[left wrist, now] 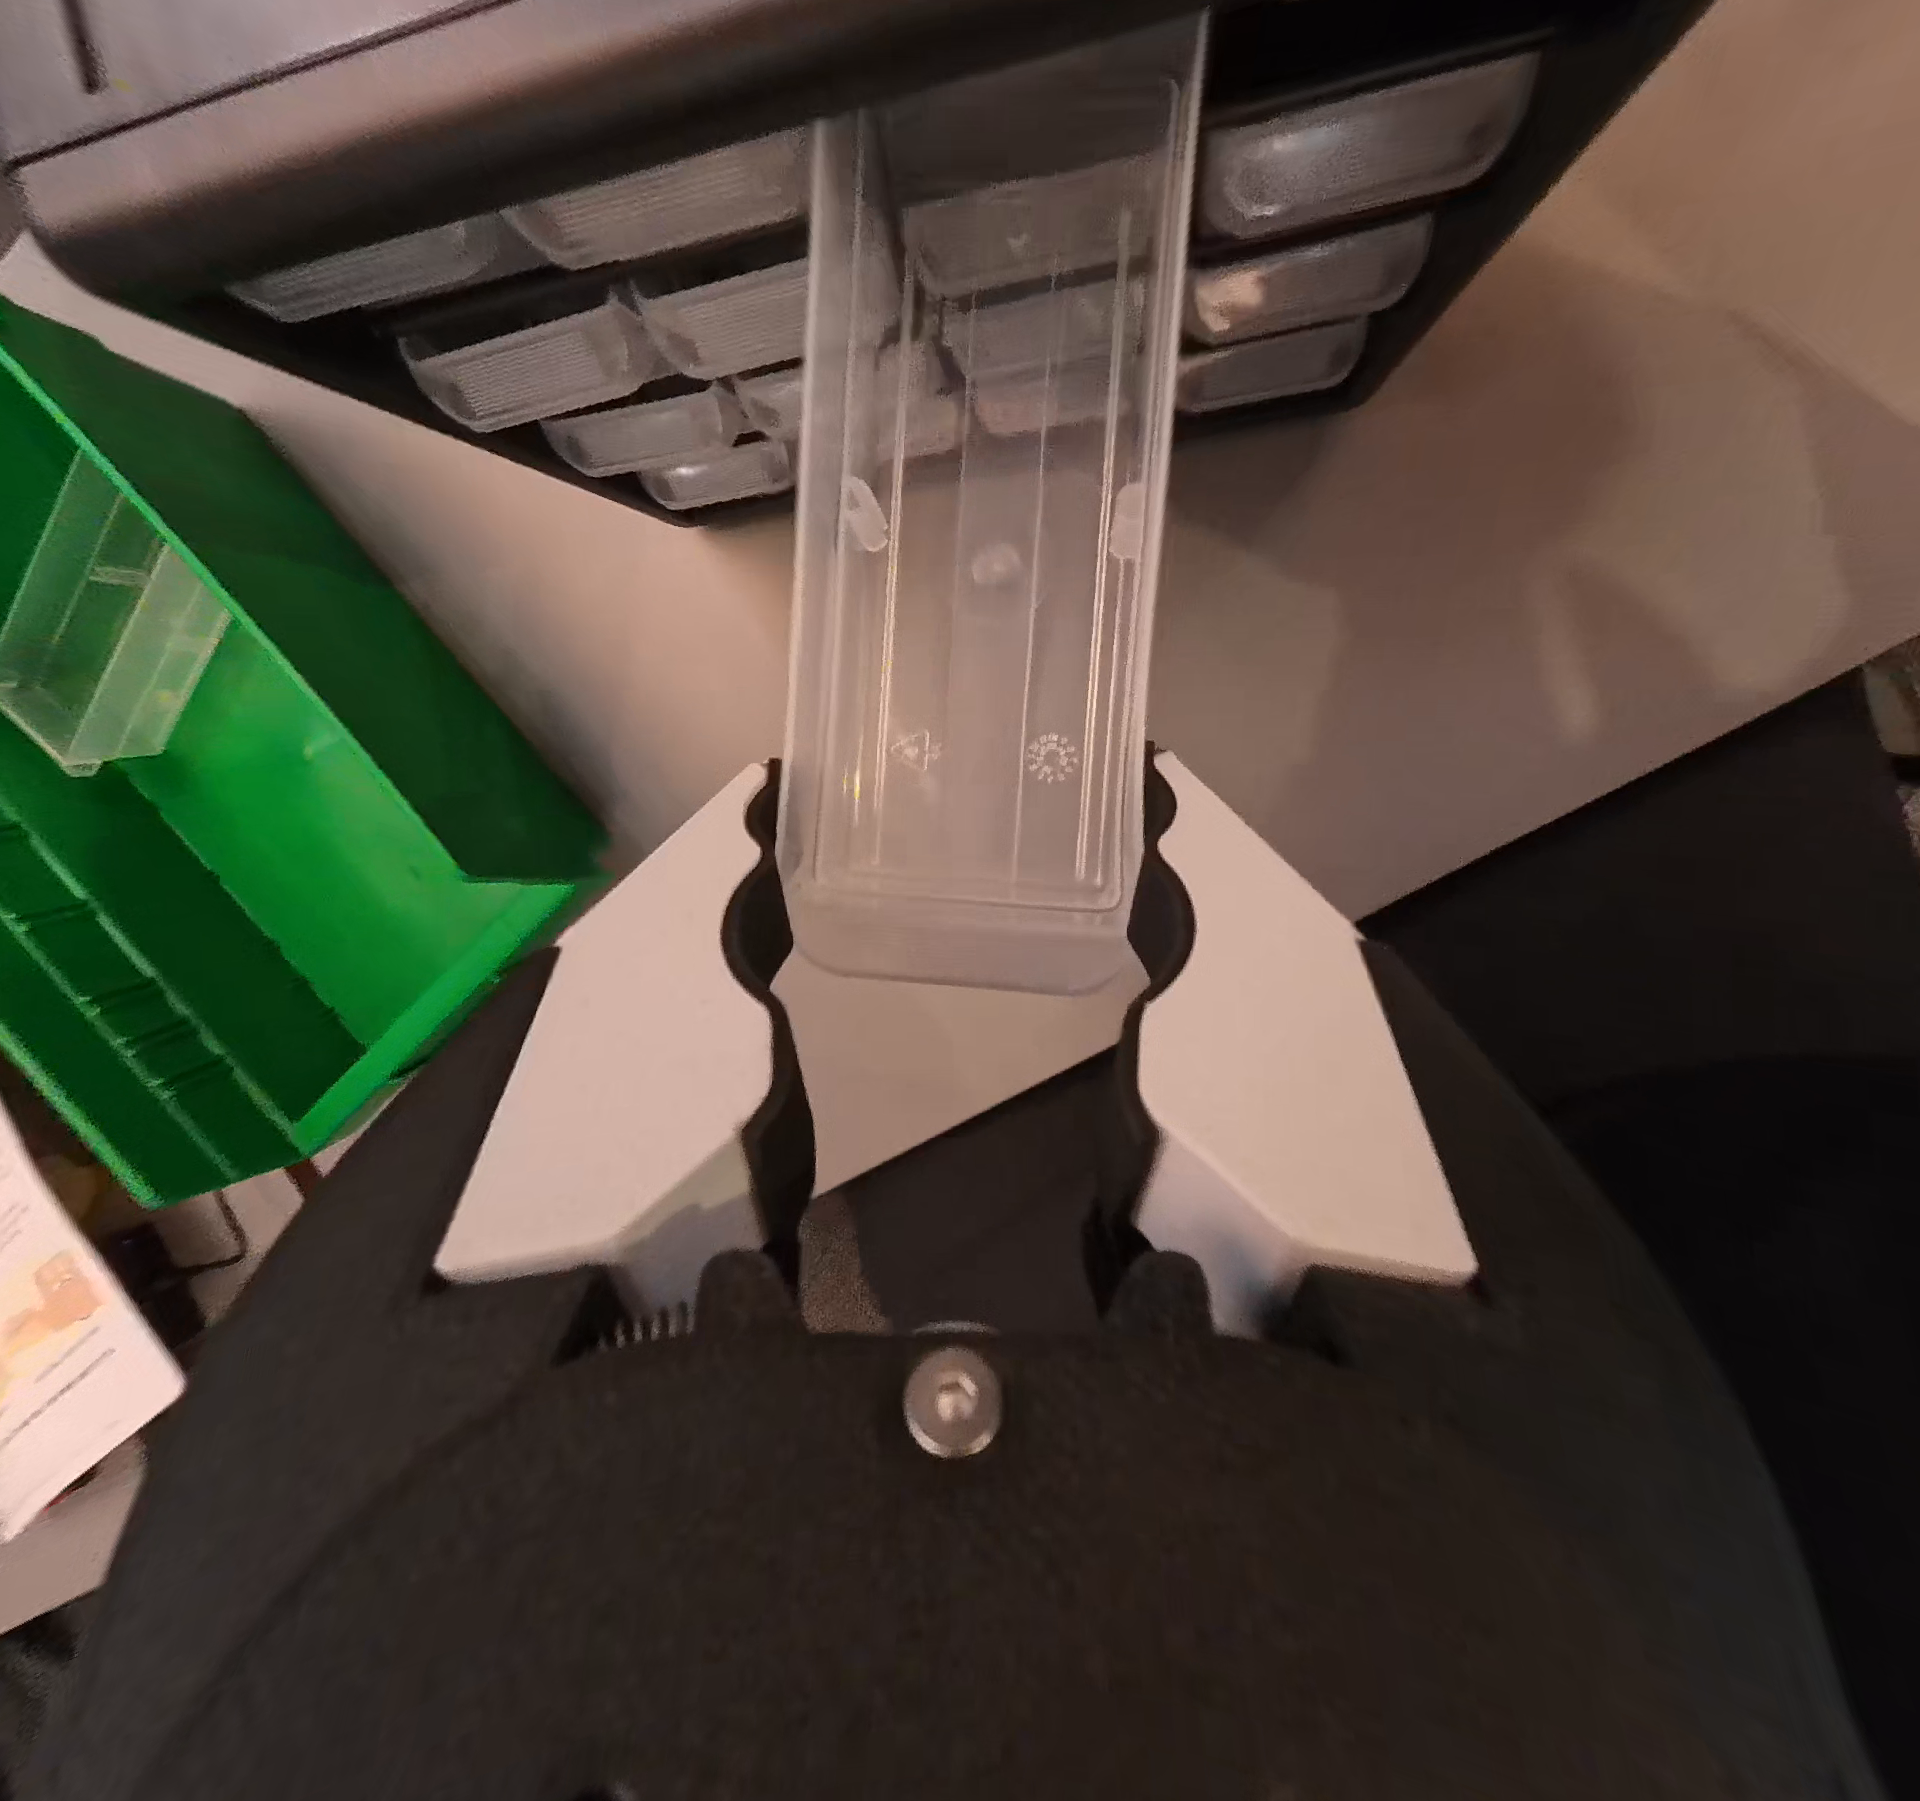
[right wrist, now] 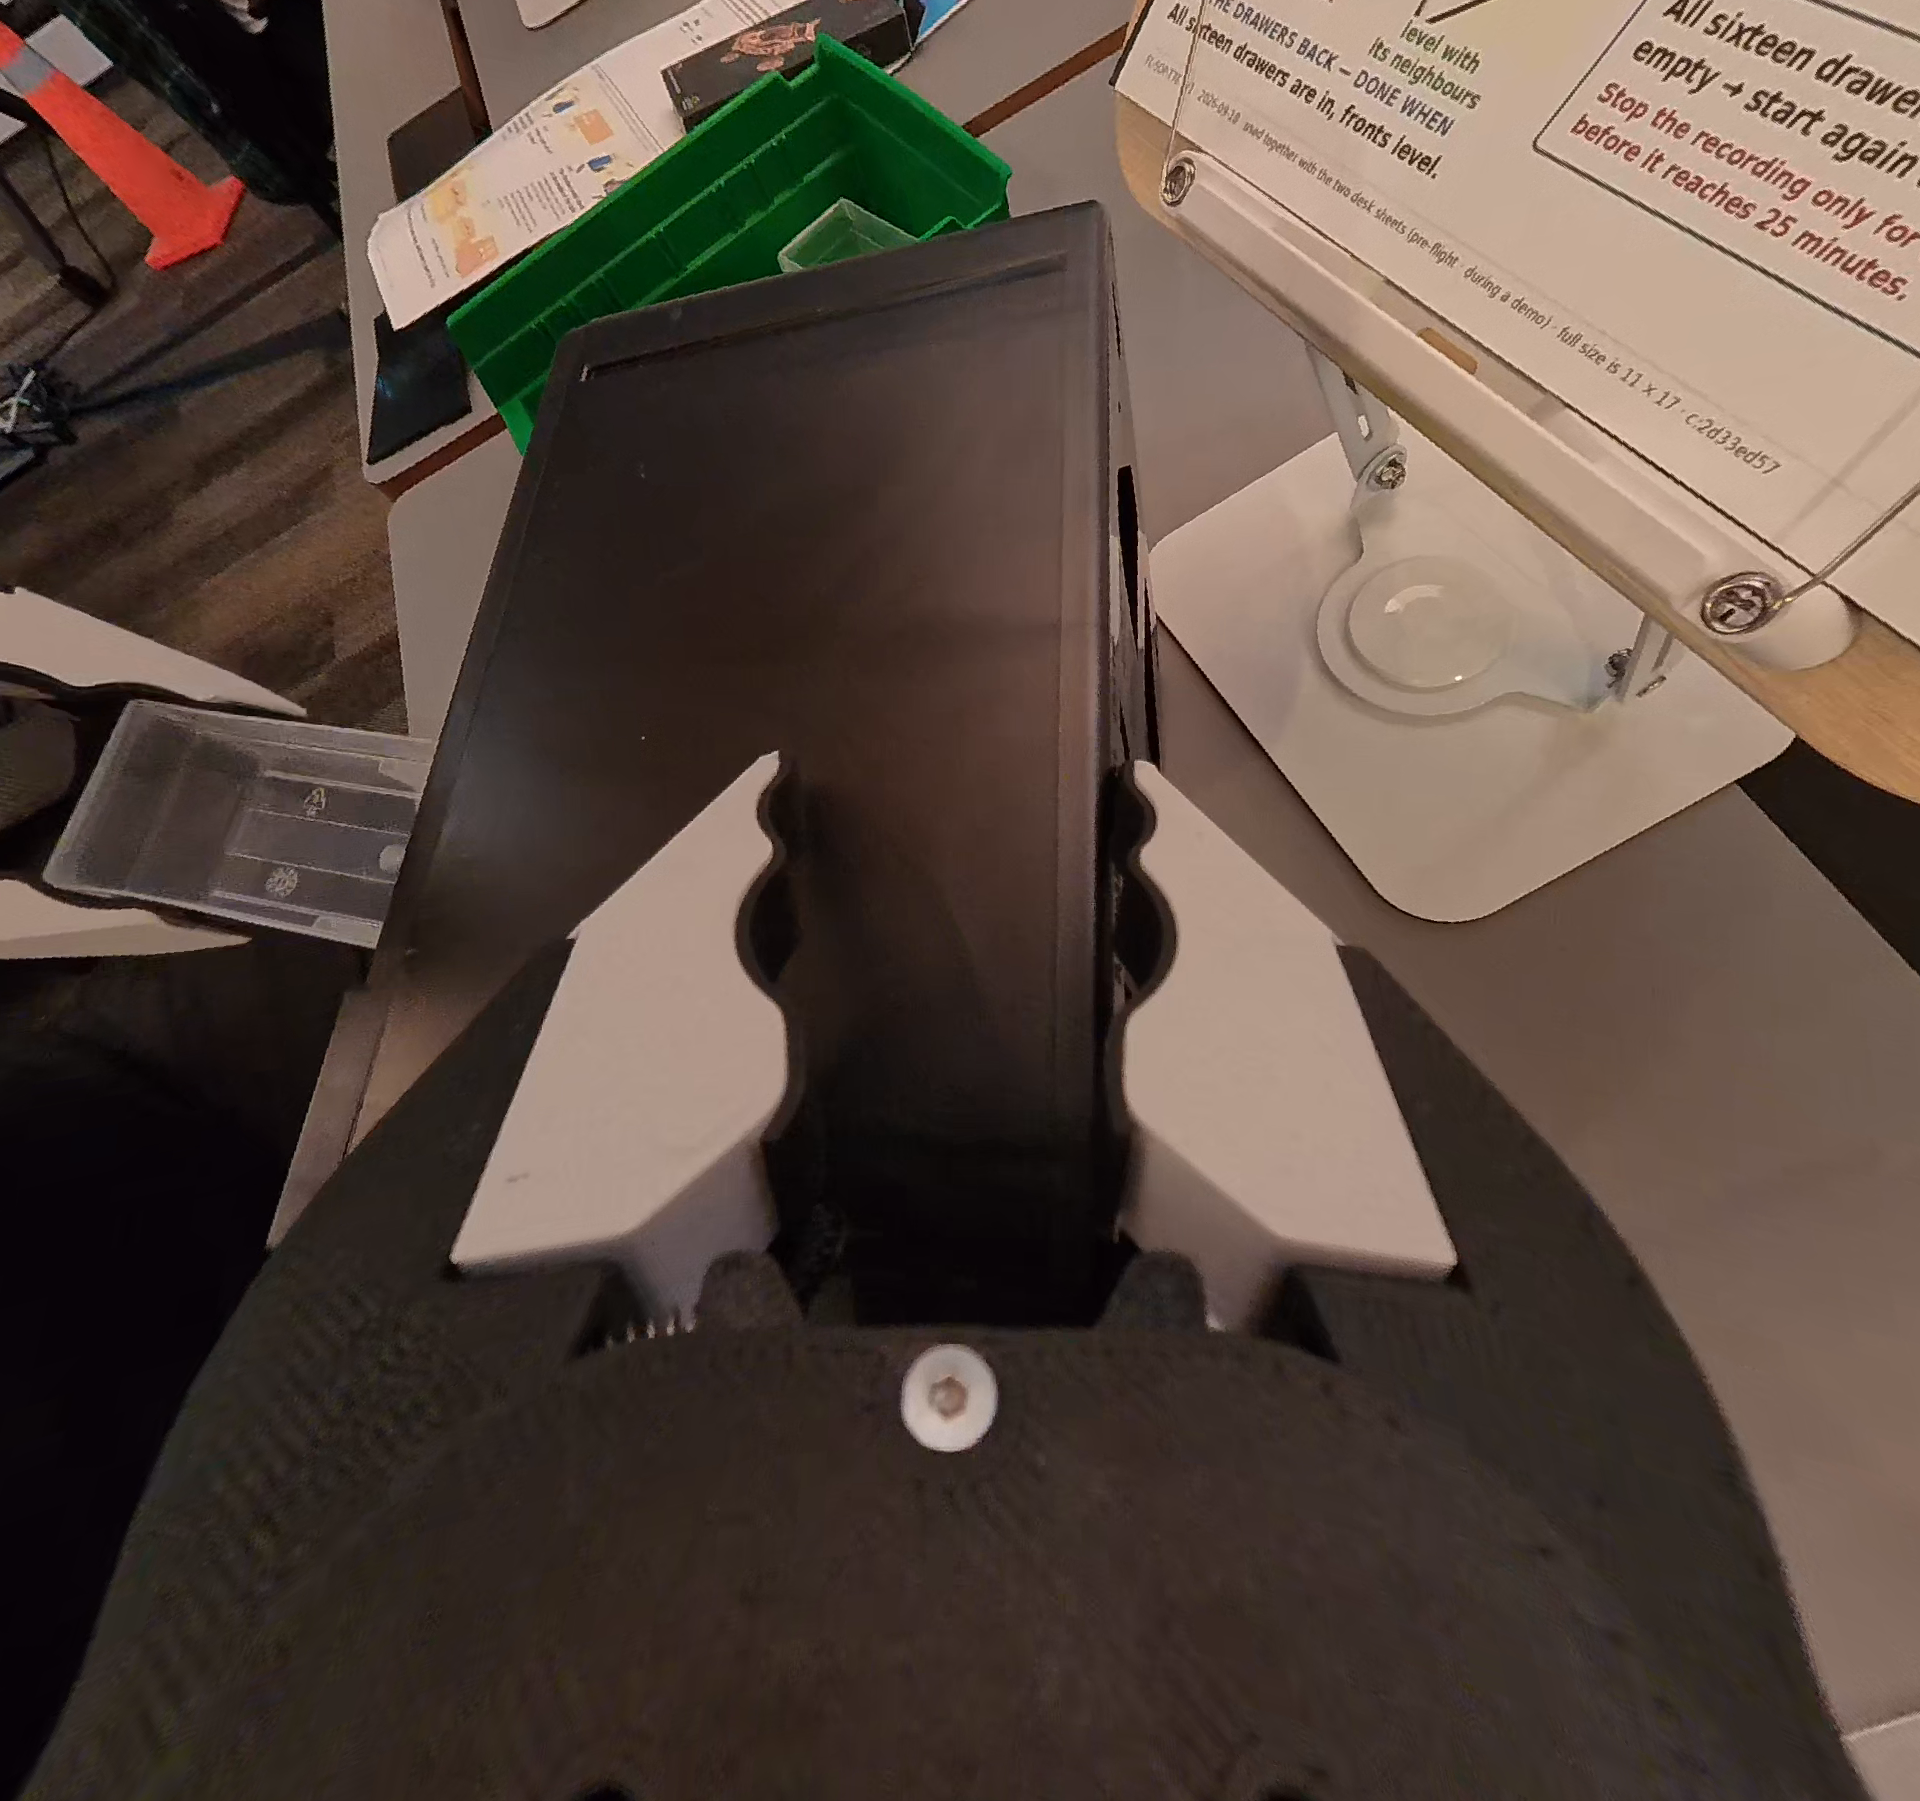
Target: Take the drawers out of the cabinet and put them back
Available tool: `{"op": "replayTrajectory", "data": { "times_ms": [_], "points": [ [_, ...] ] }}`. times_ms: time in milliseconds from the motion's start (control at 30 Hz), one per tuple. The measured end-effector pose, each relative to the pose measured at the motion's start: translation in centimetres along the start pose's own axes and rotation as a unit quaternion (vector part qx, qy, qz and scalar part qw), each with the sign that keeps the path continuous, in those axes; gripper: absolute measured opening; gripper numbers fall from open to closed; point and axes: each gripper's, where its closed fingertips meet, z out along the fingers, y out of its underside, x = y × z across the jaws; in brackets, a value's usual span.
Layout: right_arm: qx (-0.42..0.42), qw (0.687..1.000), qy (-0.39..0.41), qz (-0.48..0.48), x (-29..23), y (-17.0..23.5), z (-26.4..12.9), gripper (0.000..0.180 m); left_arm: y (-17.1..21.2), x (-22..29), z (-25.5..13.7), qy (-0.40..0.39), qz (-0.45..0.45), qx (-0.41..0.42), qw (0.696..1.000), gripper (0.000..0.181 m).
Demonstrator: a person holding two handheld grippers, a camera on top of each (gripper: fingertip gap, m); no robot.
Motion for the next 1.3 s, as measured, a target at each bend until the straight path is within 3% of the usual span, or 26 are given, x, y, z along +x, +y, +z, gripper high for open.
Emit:
{"op": "replayTrajectory", "data": {
  "times_ms": [200,433,533,633,767,900,1067,1167,1300],
  "points": [
    [0.001,1.0,-0.003,0.001,0.0,0.0,0.0,0.059,-1.2,1.0,1.0,0.011,-0.034,0.061,0.997,0.065],
    [0.003,1.0,-0.003,0.003,0.0,0.0,0.0,0.059,-6.6,1.7,3.4,0.022,-0.047,0.172,0.984,0.066],
    [0.005,1.0,-0.005,0.004,0.0,0.0,-0.1,0.059,-7.7,2.7,3.3,0.034,-0.006,0.207,0.978,0.1],
    [0.005,1.0,-0.006,0.004,0.0,0.0,-0.1,0.059,-6.7,3.3,1.9,0.053,0.059,0.259,0.963,0.108],
    [0.0,1.0,-0.004,0.0,0.0,0.0,0.0,0.059,-5.8,0.1,1.2,-0.042,0.206,0.248,0.946,0.126],
    [-0.001,1.0,-0.003,0.002,0.0,0.0,0.0,0.059,-8.2,-1.9,1.0,-0.105,0.318,0.229,0.914,0.115],
    [0.0,1.0,-0.004,0.004,0.1,0.0,0.0,0.059,-11.7,-2.2,2.4,-0.152,0.352,0.233,0.894,0.094],
    [0.0,1.0,-0.004,0.003,0.1,0.0,0.0,0.059,-12.2,-3.0,4.0,-0.19,0.339,0.21,0.897,0.095],
    [0.002,1.0,-0.007,0.002,0.0,0.0,0.0,0.059,-10.7,-4.0,2.4,-0.176,0.325,0.235,0.899,0.107]
  ]
}}
